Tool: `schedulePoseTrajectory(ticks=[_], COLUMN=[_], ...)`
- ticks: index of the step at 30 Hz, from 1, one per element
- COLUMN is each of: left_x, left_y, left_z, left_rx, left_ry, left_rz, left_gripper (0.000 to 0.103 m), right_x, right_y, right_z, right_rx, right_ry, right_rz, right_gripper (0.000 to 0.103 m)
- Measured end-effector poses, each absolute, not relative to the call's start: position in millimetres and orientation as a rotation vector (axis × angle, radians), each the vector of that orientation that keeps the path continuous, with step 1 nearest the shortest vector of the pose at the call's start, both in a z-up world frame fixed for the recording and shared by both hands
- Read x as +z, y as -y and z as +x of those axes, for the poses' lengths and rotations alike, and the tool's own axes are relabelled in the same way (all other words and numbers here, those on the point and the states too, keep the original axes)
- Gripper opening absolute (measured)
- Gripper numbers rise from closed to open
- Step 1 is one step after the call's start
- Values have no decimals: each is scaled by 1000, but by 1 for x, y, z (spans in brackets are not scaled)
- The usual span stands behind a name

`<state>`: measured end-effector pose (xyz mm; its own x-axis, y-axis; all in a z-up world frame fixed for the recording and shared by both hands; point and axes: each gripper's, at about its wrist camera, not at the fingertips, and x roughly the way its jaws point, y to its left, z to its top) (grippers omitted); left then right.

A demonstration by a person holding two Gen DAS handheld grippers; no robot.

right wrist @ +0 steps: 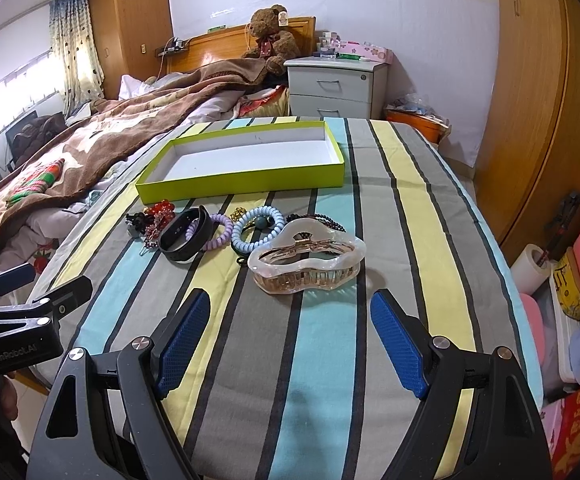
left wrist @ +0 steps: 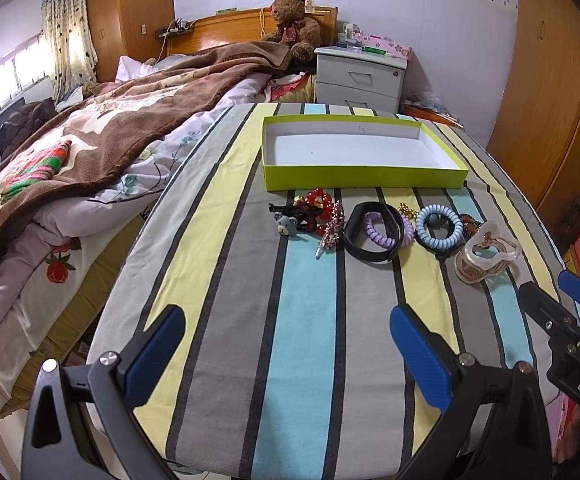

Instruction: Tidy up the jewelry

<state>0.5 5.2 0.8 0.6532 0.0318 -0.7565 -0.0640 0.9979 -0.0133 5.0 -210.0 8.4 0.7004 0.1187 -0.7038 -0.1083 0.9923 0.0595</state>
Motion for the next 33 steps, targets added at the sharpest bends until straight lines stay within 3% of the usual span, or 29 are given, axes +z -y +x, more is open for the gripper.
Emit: schedulePoseTrajectory(ticks=[22, 30, 33], left_x=[-45, -40, -38], left_y=[-42, -45, -45], left_z=[23, 28, 30], left_rx=[-110, -122, -136], left_ry=[-1006, -994, -990], left_rz=[-217, -213, -202], left_gripper=[103, 103, 103], right_x=[-27, -36, -39], right_y=[249, 251, 250], right_z=[70, 84, 88], right_rx=[-21, -39, -8], right_ry=[-884, -923, -934], right_rz=[321, 353, 384], right_gripper=[82, 65, 52])
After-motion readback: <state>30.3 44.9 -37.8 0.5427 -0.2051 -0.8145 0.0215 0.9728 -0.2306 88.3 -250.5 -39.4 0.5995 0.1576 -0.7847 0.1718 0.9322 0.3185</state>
